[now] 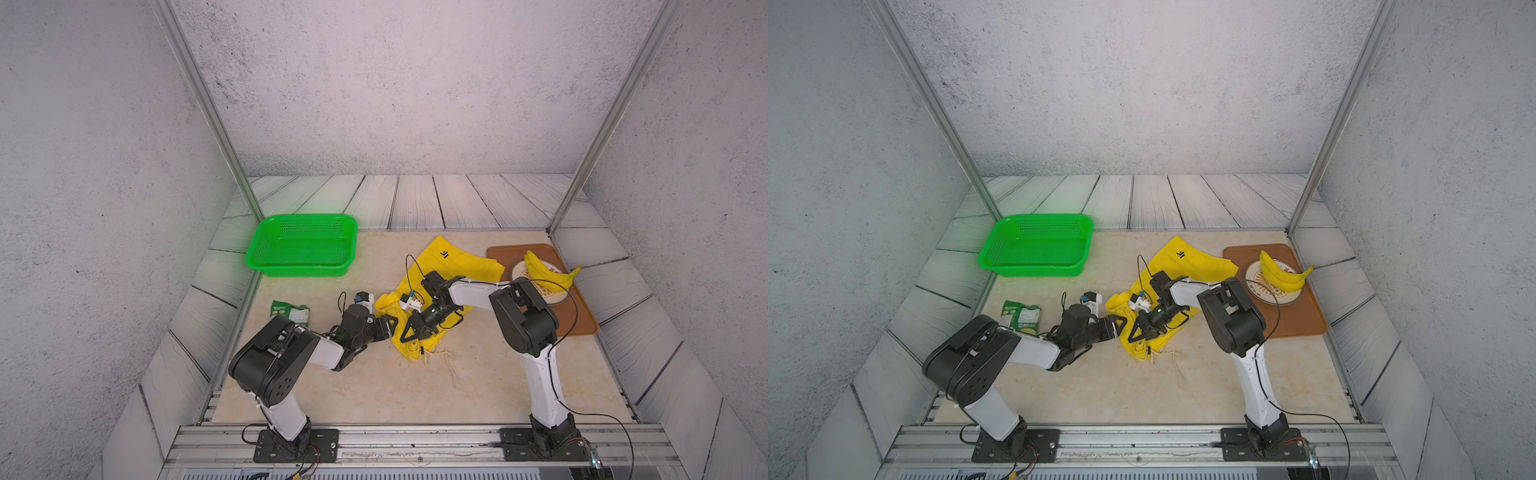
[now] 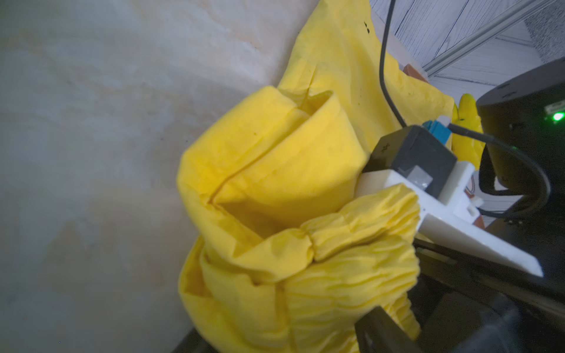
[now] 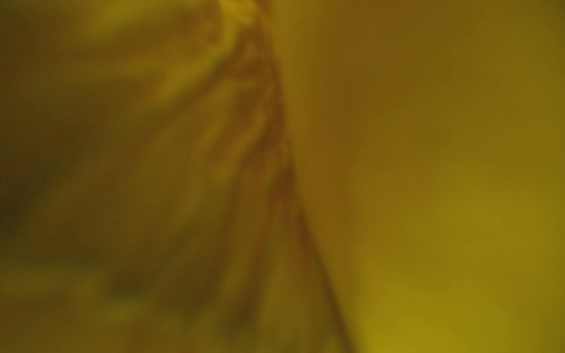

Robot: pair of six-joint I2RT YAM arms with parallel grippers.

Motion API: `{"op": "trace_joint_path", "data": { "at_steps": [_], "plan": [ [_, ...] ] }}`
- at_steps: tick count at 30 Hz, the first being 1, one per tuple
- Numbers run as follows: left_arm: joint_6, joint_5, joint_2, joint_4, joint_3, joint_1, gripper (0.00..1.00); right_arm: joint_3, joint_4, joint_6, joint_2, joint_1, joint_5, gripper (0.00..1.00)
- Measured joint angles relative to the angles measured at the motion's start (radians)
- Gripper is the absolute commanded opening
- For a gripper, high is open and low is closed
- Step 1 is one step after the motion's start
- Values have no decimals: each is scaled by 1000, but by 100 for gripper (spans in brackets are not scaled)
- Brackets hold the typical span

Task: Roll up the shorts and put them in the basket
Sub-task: Roll the shorts at the center of the board.

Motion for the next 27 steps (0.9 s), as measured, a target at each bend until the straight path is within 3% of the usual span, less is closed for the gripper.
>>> {"op": "trace_joint_path", "data": {
  "at_steps": [5, 7, 16, 27],
  "plan": [
    [-69, 63, 97, 107, 18, 22, 11, -8, 32, 6, 0, -6, 11, 11],
    [-87, 79, 103, 112, 19, 30, 0, -16, 45, 8, -3, -6, 11, 16],
    [-109, 114, 57, 19, 28, 35, 0, -133, 107, 30, -135, -1, 134, 33],
    [-139, 98, -34, -117, 17, 37, 0, -274, 105, 32, -361, 27, 410, 33]
  ]
}}
